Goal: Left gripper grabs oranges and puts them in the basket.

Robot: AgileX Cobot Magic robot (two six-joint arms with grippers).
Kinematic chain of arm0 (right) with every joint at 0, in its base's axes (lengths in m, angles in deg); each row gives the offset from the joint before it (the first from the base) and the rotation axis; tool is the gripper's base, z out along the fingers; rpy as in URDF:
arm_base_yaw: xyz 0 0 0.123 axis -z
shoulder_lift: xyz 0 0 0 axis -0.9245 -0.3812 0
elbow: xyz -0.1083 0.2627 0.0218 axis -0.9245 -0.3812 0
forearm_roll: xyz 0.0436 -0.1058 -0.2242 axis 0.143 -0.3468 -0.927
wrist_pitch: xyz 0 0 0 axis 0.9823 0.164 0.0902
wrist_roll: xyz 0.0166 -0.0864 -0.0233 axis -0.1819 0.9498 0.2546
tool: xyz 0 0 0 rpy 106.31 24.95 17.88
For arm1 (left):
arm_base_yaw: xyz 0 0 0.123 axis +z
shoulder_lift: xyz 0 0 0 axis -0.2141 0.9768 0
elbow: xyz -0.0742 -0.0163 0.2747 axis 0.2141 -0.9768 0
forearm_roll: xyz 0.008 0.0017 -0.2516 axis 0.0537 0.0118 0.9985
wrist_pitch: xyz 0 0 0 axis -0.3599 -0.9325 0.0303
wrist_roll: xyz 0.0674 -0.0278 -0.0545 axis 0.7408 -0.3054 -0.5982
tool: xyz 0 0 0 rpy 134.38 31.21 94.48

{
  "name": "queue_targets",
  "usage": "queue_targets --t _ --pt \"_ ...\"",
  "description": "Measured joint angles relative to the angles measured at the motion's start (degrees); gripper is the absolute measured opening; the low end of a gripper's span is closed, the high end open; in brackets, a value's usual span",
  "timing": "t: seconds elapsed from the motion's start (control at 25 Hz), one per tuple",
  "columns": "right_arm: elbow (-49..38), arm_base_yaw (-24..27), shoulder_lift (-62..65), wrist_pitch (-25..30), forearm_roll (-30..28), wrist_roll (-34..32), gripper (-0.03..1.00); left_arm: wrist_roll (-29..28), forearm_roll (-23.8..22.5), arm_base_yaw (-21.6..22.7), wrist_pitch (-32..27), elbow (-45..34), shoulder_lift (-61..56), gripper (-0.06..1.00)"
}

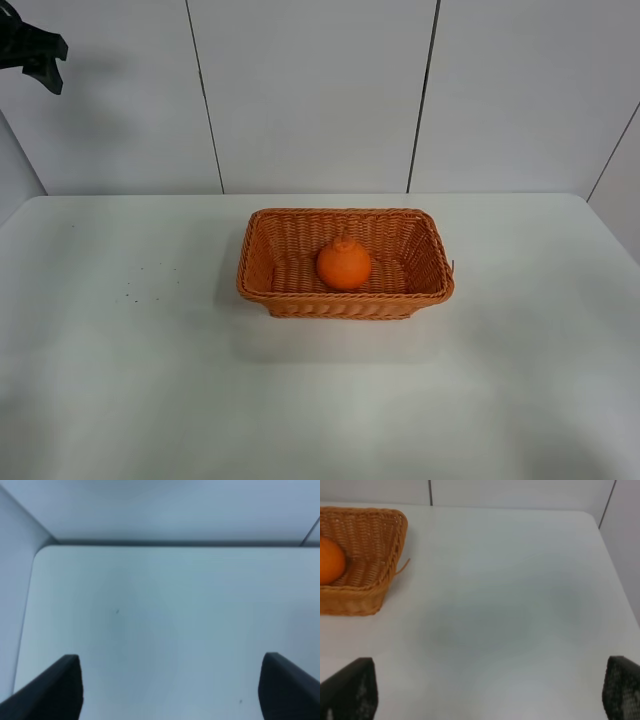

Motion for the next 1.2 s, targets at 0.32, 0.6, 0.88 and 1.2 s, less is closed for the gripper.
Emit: queue_targets --t 0.32,0.6,0.88,1.2 --pt "0.0 0.0 0.0 0.0 0.0 0.0 0.69 1.0 3.9 0.0 -1.5 -1.5 -1.2 0.82" --pt "0.0 0.0 0.0 0.0 0.0 0.0 0.69 1.7 3.1 0.2 6.5 -17.0 -13.6 0.82" --pt "0.0 0.0 0.0 0.0 0.0 0.0 0.69 1.8 2.5 0.2 11.3 -30.0 -29.2 0.82" --pt "0.0 0.0 0.0 0.0 0.0 0.0 0.69 0.5 0.6 0.2 12.0 -37.8 -46.5 0.82"
